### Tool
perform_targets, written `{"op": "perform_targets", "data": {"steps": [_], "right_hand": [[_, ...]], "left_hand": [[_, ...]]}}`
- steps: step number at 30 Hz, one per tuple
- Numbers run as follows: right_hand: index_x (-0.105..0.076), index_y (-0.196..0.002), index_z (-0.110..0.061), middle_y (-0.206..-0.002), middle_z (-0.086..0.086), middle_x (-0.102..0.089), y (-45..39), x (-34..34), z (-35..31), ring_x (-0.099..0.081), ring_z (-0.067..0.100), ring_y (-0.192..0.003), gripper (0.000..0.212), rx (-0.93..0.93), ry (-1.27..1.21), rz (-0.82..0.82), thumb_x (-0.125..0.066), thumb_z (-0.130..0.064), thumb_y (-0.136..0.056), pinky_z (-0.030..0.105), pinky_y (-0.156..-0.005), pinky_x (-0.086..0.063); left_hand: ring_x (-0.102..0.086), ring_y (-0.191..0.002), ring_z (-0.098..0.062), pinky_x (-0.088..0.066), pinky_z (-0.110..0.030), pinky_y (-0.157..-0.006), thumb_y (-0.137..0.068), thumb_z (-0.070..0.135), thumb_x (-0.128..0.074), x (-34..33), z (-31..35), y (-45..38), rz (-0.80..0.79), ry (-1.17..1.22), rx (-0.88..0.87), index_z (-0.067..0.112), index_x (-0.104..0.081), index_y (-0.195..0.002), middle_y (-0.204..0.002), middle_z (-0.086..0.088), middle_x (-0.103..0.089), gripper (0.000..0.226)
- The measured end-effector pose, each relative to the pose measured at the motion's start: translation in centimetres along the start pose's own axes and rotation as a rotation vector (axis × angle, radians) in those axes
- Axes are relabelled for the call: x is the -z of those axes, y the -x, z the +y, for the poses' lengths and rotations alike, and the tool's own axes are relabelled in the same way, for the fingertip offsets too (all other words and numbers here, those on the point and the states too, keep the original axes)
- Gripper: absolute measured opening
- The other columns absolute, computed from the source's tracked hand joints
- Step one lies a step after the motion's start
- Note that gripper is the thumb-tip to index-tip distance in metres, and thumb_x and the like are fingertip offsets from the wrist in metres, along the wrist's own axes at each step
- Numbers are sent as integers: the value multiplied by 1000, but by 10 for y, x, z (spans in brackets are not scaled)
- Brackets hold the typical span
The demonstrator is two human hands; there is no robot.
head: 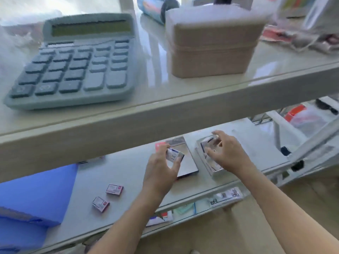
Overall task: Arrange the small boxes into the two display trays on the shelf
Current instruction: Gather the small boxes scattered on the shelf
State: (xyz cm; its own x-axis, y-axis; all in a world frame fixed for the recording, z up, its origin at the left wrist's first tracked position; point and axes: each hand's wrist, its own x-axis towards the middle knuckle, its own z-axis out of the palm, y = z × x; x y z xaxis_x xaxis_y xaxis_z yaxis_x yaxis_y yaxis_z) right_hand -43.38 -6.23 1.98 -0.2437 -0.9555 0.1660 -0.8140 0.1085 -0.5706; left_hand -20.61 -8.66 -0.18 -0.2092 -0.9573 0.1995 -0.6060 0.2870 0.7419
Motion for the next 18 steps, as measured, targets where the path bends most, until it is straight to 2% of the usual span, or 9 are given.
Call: {"op": "perform_targets", "data": {"steps": [3, 5, 7, 13, 15, 18], "right_hand": [[-54, -124, -17, -89, 3, -68, 7, 14, 33, -59, 30, -92, 58, -57, 87, -36, -68, -49, -78, 45, -83, -50], [-52, -125, -20, -90, 4, -70, 9, 14, 45, -58, 29, -91, 64, -54, 166, -74, -60, -62, -78, 45, -81, -50], [-51, -126, -21, -93, 5, -70, 11, 12, 53, -57, 28, -90, 65, -28, 246, -90, -55, -67, -79, 44, -80, -50], [-48, -133, -20, -115, 2, -63, 15, 12, 62, -50, 27, -106, 63, 7, 261, -156, -61, -52, -80, 45, -92, -41], [-48, -133, -20, -115, 4, -62, 17, 14, 64, -50, 27, -107, 61, 26, 292, -172, -61, -47, -80, 44, -92, -41], [-51, -129, -20, -112, 4, -61, 19, 15, 69, -51, 26, -103, 55, 31, 276, -152, -61, -43, -80, 44, -89, -42]], "left_hand": [[-58, -99, -19, -41, -26, -87, -86, 50, -63, -41, 32, -16, -82, -32, -114, 23, -53, -120, -104, -1, -65, 44], [-56, -102, -23, -41, -29, -88, -87, 42, -64, -61, 51, -24, -144, -57, -169, 19, -53, -123, -107, -6, -64, 45], [-52, -107, -25, -41, -35, -91, -87, 35, -65, -76, 59, -30, -201, -108, -204, 18, -49, -127, -114, -7, -62, 47], [-44, -119, -25, -33, -31, -99, -86, 19, -62, -98, 56, -34, -286, -207, -254, 16, -45, -132, -128, -6, -57, 50], [-42, -124, -23, -30, -29, -103, -86, 12, -60, -99, 54, -36, -312, -191, -272, 15, -42, -136, -134, -6, -53, 53], [-35, -135, -21, -24, -25, -109, -78, -5, -49, -97, 53, -39, -401, -116, -296, 17, -33, -143, -146, -5, -40, 70]]}}
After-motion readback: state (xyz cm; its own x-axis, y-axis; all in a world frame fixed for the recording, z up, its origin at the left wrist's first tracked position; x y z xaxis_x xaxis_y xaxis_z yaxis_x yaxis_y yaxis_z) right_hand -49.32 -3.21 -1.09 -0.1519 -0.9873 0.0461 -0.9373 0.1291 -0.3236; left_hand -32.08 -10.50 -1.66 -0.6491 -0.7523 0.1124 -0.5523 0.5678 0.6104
